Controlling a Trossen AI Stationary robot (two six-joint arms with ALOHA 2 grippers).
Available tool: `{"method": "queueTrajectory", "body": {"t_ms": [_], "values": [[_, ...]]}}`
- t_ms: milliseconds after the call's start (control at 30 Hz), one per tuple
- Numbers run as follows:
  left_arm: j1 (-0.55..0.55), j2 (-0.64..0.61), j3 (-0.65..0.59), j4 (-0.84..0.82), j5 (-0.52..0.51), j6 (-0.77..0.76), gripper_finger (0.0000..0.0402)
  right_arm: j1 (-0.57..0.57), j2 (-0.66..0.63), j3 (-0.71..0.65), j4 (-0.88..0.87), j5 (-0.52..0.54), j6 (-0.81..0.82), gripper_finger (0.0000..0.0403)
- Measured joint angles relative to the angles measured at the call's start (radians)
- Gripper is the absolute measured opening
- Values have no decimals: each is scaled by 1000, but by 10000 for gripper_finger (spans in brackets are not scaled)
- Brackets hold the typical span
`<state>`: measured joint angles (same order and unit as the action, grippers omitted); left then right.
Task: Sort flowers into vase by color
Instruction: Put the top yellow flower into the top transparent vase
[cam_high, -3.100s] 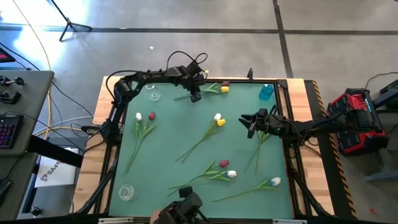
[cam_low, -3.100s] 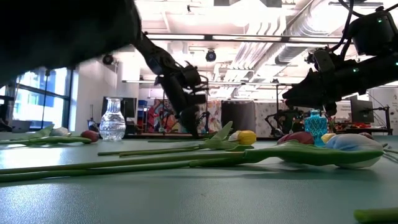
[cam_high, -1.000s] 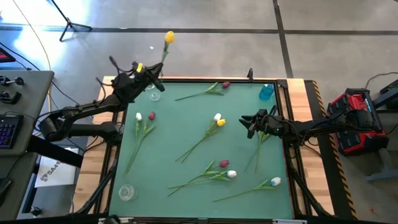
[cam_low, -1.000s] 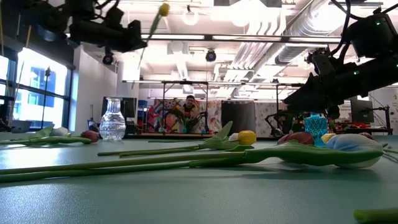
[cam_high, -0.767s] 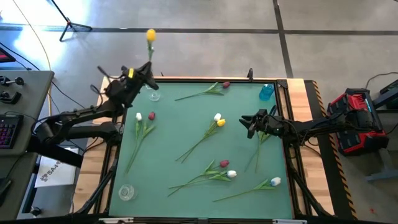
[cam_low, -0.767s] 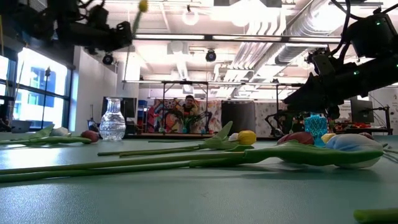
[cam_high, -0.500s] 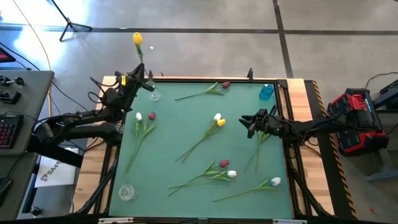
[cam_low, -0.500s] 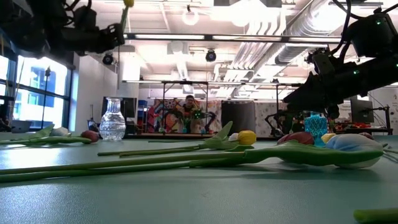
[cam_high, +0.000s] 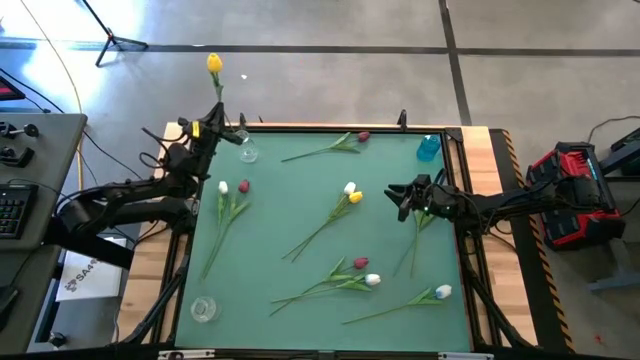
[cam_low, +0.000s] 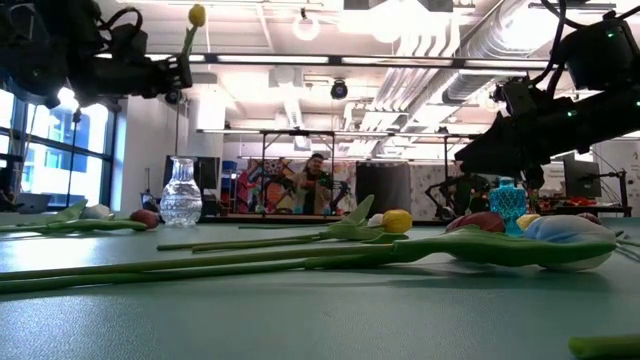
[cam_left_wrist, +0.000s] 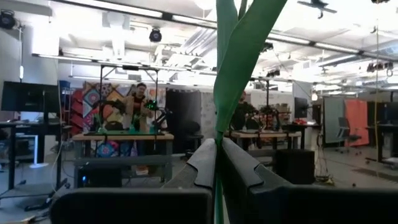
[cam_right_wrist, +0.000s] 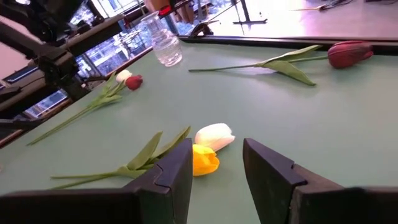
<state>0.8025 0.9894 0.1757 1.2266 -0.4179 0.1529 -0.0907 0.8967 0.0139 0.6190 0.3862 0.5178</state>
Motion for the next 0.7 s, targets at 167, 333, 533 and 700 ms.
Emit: {"method": "queueTrajectory", "body": {"t_ms": [167, 333, 533, 700], "values": [[24, 61, 0, 0, 79, -44, 0, 0, 0, 0, 0, 30, -1, 131], [36, 132, 0, 45, 87, -44, 0, 0, 0, 0, 9, 31, -2, 131], [36, 180, 0, 52, 87, -47, 1, 0, 0, 0, 8, 31, -24, 131], [36, 201, 0, 47, 81, -74, 31, 0, 0, 0, 8, 31, -24, 131]]}}
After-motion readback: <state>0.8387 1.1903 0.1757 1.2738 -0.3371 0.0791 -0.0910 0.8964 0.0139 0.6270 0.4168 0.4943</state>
